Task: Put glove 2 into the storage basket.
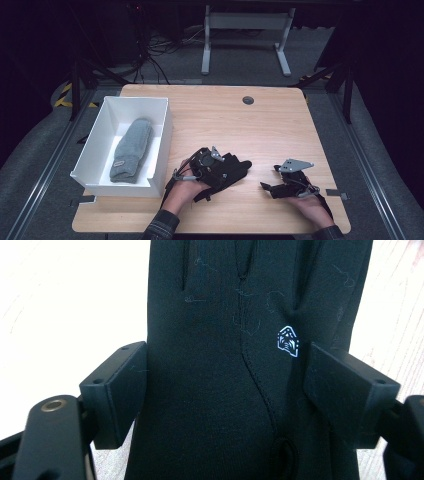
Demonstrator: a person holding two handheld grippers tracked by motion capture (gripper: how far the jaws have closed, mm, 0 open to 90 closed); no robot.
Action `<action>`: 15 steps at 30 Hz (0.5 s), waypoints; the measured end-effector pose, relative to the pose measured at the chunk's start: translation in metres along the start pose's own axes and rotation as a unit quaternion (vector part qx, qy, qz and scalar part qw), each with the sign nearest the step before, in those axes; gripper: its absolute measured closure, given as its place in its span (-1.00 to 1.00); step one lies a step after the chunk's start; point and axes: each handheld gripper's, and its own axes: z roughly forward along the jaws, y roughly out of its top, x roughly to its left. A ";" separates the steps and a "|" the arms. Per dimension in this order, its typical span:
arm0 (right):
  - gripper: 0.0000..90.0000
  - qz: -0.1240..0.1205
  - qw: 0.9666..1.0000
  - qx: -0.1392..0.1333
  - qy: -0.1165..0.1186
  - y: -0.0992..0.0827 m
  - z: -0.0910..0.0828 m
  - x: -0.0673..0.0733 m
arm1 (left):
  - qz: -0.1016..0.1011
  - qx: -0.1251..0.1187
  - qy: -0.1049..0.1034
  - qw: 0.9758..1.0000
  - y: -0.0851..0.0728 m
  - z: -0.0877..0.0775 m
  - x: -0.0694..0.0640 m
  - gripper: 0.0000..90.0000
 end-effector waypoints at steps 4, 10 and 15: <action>-0.66 0.000 1.000 0.000 0.001 0.000 0.000 0.000 | -0.003 0.000 -0.005 1.000 0.000 -0.002 -0.001 -0.35; -0.66 0.000 1.000 0.000 0.001 0.000 0.000 0.000 | 0.003 0.016 -0.011 1.000 0.004 -0.006 -0.005 0.22; -0.66 0.000 1.000 0.000 0.001 0.000 0.000 0.000 | -0.009 0.021 -0.017 1.000 0.005 -0.006 -0.007 0.37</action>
